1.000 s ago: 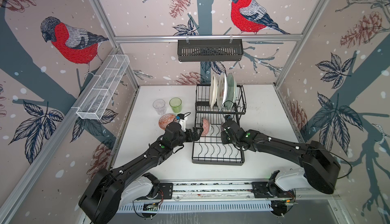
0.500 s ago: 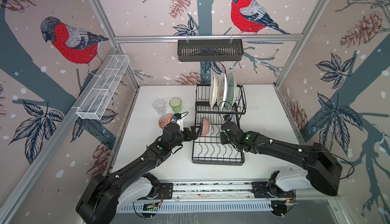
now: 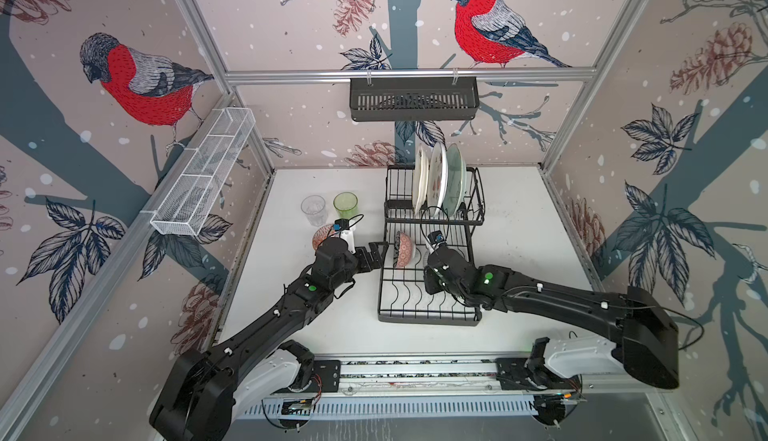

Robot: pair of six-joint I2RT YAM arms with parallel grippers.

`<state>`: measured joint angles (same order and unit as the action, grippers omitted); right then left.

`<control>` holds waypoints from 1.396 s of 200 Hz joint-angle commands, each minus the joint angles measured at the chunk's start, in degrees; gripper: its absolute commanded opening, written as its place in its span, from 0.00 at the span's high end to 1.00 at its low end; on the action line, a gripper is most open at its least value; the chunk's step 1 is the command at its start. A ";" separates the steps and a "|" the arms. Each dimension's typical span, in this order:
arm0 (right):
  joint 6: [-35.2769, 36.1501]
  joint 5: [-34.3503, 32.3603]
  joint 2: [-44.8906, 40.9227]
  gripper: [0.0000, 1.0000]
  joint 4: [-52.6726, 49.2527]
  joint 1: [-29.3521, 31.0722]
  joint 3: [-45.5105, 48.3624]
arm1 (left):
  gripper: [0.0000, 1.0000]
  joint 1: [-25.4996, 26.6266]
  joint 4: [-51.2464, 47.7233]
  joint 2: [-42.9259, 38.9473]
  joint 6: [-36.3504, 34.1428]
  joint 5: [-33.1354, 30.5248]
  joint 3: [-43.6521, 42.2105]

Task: Unload the mixed dishes from the dish rack
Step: 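Carry the striped bowl toward the glasses with right gripper while left arm withdraws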

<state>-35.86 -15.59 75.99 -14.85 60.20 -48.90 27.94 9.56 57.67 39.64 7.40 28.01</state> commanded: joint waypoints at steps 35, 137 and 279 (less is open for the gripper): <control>3.12 -1.98 3.36 1.00 0.97 3.12 -7.96 | 0.03 -6.39 -4.89 -2.59 1.14 -4.92 1.75; 11.93 2.34 18.16 1.00 4.70 4.90 -25.65 | 0.03 -12.55 -11.28 -13.83 3.59 -18.65 -1.06; 18.36 7.50 38.74 1.00 5.01 3.97 -46.73 | 0.03 -13.85 -17.57 -23.56 5.48 -33.67 0.12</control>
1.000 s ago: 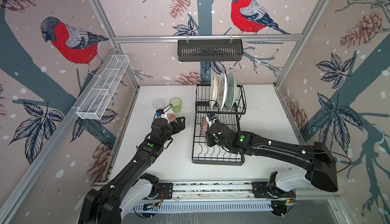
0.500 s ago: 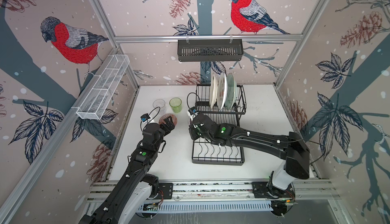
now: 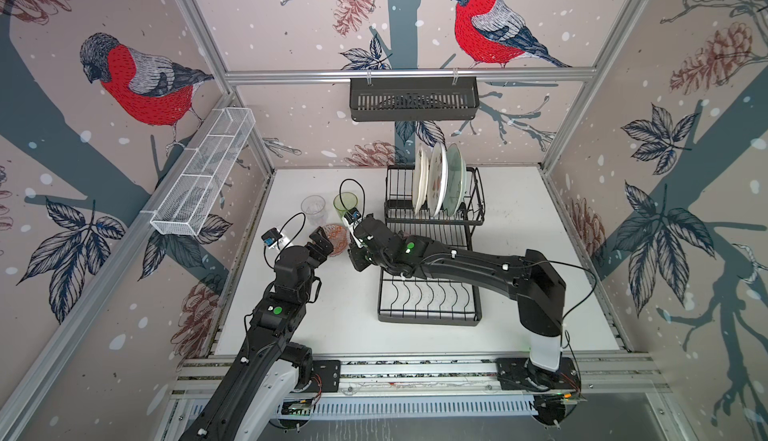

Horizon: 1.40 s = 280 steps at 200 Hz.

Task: Unload the mixed dishes from the dish rack
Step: 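Carry the striped bowl toward the glasses with right gripper while left arm withdraws, then lower the striped bowl onto the orange-patterned bowl and open right gripper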

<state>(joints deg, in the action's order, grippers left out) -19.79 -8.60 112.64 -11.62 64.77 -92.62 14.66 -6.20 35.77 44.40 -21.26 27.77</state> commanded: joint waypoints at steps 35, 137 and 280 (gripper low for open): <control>3.33 2.41 6.48 1.00 0.38 -1.72 -9.02 | 0.03 -0.71 -3.51 -3.44 1.56 -7.20 0.10; 8.34 5.08 20.73 1.00 -6.30 -2.00 -27.45 | 0.03 -0.69 -4.08 -6.53 1.12 -8.82 0.16; 9.33 5.60 26.73 0.65 -11.50 -1.05 -35.08 | 0.03 -0.77 -4.48 -7.82 0.34 -8.56 0.60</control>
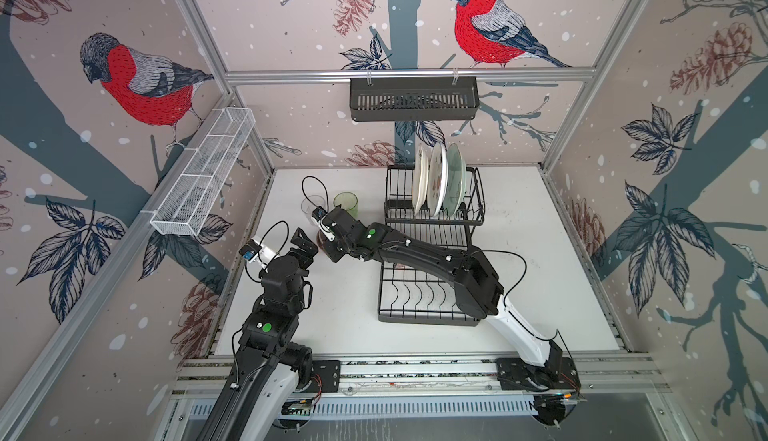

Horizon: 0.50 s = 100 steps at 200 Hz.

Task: Unload the mixed dishes from the dish rack
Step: 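Lower the striped bowl onto the orange-patterned bowl and open right gripper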

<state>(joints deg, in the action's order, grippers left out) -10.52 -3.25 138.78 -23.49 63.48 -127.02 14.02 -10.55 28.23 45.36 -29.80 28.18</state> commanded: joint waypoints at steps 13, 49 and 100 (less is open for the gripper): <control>0.07 0.63 0.62 0.64 0.34 0.26 -0.76 | 0.03 -0.14 -0.08 -0.42 -0.63 -0.06 0.06; -0.84 1.00 0.35 0.61 0.20 -0.32 -0.76 | 0.03 -0.13 -0.07 -1.33 -0.57 -0.17 -0.03; -3.09 0.32 -2.94 0.52 0.88 -1.81 2.31 | 0.03 -0.13 0.70 -1.60 -1.06 1.43 -0.11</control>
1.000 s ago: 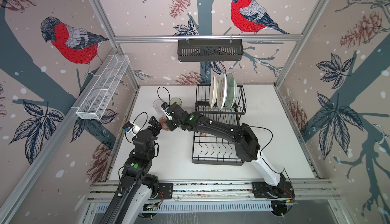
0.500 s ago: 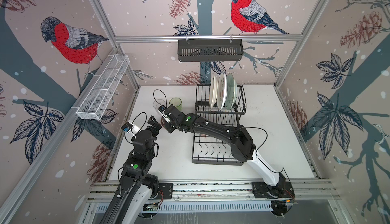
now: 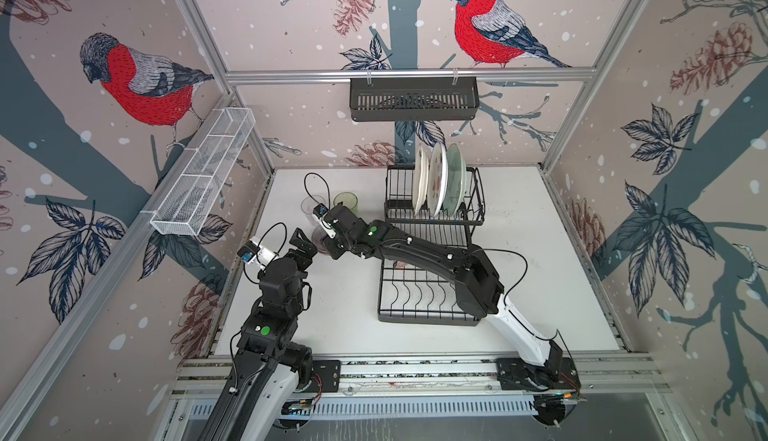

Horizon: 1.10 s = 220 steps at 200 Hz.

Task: Unload the mixed dishes from the dish rack
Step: 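Lower the striped bowl onto the orange-patterned bowl and open right gripper, then move right gripper back into the lower rack toward the pink floral bowl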

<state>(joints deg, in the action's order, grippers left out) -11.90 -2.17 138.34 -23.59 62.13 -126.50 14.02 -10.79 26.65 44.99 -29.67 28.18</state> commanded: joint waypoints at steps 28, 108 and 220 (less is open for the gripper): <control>-2.89 -2.67 -6.47 0.38 2.41 -0.59 6.72 | 0.03 -0.18 1.10 -0.33 -0.94 2.55 -0.07; -8.55 -6.83 -16.71 0.15 -0.72 -0.52 15.64 | 0.03 -0.13 2.58 0.53 -4.50 11.02 0.64; -20.68 -14.27 -54.76 0.00 6.32 3.01 58.94 | 0.03 -0.14 10.28 5.87 -7.05 33.43 -0.97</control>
<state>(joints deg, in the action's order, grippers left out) -27.09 -14.00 88.07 -20.67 64.64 -73.60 13.98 -4.54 31.09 38.54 -1.30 27.81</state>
